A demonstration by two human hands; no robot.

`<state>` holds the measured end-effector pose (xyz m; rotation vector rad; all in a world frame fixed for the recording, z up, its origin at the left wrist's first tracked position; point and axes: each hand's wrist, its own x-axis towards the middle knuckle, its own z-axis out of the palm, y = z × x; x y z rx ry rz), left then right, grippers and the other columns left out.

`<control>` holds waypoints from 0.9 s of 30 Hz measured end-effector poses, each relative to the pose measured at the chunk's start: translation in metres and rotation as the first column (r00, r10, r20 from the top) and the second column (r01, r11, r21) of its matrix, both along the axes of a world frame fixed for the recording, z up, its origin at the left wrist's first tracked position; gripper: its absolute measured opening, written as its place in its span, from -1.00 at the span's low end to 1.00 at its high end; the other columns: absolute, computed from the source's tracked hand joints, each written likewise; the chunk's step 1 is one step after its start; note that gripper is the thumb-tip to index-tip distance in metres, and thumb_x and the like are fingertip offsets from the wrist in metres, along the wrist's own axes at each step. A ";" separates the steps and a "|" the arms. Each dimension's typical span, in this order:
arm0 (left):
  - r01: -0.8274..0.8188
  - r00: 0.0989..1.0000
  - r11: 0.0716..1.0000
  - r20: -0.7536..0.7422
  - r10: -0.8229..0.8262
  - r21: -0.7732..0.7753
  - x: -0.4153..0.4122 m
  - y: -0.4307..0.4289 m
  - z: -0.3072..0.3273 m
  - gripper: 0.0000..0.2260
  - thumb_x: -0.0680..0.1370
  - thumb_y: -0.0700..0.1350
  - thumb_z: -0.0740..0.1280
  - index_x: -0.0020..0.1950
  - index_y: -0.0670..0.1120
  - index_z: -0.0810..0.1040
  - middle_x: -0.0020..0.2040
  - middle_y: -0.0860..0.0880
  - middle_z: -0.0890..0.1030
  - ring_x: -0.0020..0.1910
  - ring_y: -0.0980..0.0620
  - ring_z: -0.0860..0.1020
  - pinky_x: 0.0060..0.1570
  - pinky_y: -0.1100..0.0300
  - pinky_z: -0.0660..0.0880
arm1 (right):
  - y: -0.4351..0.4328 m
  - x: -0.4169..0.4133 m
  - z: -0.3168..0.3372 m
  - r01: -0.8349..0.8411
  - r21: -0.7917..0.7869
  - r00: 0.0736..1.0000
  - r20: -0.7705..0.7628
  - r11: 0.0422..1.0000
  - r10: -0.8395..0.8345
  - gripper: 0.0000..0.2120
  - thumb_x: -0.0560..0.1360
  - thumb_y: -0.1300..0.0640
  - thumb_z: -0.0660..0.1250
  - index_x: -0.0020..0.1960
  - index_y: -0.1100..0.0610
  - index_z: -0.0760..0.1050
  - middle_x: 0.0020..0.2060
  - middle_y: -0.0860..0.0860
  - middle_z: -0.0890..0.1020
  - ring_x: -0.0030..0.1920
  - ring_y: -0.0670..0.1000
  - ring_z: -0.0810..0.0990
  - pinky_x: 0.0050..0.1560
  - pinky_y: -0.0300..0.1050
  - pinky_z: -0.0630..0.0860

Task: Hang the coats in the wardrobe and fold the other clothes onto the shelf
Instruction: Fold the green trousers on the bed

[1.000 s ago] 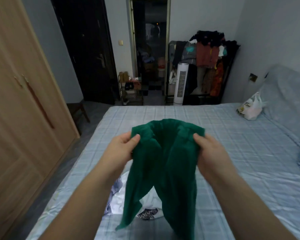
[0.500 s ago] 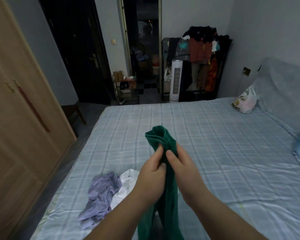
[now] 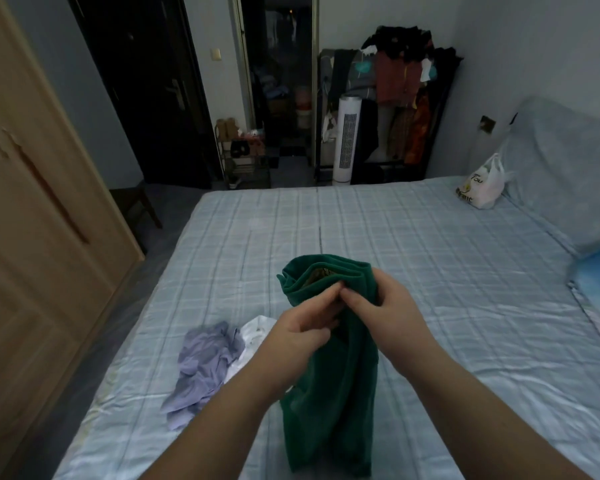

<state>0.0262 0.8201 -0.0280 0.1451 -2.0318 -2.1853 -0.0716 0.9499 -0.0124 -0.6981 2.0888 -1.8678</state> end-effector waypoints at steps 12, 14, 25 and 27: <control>-0.164 0.986 0.794 -0.117 0.117 -0.586 0.040 -0.086 -0.030 -0.28 0.45 -0.05 0.54 0.38 0.45 0.21 0.47 0.16 0.16 0.45 0.20 0.25 0.41 0.18 0.28 | 0.009 0.042 0.007 0.145 -0.053 0.981 0.134 0.988 -0.137 -0.78 0.56 0.22 0.23 -0.06 0.12 0.66 -0.10 0.12 0.72 -0.07 0.05 0.66 -0.01 -0.03 0.58; -0.035 0.998 0.839 -0.068 -0.002 -0.544 0.040 -0.090 -0.026 -0.19 0.42 -0.04 0.57 0.43 0.45 0.15 0.51 0.21 0.13 0.45 0.33 0.22 0.40 0.23 0.23 | 0.017 0.049 0.009 0.171 -0.053 0.977 0.139 0.984 -0.162 -0.71 0.58 0.24 0.19 -0.09 0.07 0.68 -0.12 0.11 0.72 -0.08 0.03 0.67 -0.04 -0.06 0.57; 0.029 0.998 0.993 -0.058 -0.036 -0.117 0.008 -0.058 -0.030 -0.73 0.44 -0.15 0.49 -0.01 0.23 0.69 -0.05 0.06 0.73 -0.02 0.03 0.67 -0.05 0.16 0.59 | 0.062 0.044 0.015 0.132 -0.045 0.984 0.123 0.990 -0.126 -0.67 0.62 0.25 0.19 -0.01 -0.03 0.69 -0.01 0.05 0.72 0.04 0.02 0.66 0.11 -0.02 0.52; 0.092 0.995 0.990 -0.033 -0.096 -0.107 -0.007 -0.063 -0.019 -0.79 0.49 -0.19 0.45 -0.04 0.14 0.71 -0.07 0.04 0.73 -0.03 0.06 0.68 -0.06 0.25 0.57 | 0.080 0.032 0.018 0.053 0.100 0.998 0.030 0.994 -0.056 -0.76 0.59 0.15 0.24 0.04 -0.08 0.67 0.02 -0.03 0.71 0.08 -0.03 0.65 0.15 -0.05 0.53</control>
